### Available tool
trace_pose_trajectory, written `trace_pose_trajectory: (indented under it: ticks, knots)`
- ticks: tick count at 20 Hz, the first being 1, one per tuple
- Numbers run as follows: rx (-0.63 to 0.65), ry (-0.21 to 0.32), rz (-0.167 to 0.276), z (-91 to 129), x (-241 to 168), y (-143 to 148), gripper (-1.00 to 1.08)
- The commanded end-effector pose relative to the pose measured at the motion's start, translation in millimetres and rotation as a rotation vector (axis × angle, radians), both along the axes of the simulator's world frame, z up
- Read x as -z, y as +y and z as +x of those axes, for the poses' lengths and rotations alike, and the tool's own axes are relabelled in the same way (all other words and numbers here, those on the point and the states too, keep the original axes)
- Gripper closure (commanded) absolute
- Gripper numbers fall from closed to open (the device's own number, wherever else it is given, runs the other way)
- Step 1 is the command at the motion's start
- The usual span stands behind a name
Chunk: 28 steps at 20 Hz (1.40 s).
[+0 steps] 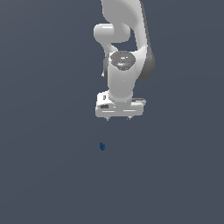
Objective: Pick up the object and move it to a goal position.
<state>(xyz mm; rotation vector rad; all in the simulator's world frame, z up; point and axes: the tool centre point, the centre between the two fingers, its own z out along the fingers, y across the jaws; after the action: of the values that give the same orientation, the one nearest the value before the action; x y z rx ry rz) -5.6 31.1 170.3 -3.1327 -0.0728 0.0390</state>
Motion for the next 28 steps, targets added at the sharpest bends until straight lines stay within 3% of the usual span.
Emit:
trace_pose_trajectory:
  ticks: [1,9,19,28]
  knots:
    - [0.009,0.0,0.0,2,2,-2,-0.92]
    - [0.104,-0.004,0.002,22,18,-20,-0.92]
    - [0.315,-0.017,-0.005,62,60,-65,-0.92]
    - [0.393,-0.023,-0.012,74,78,-83,-0.92]
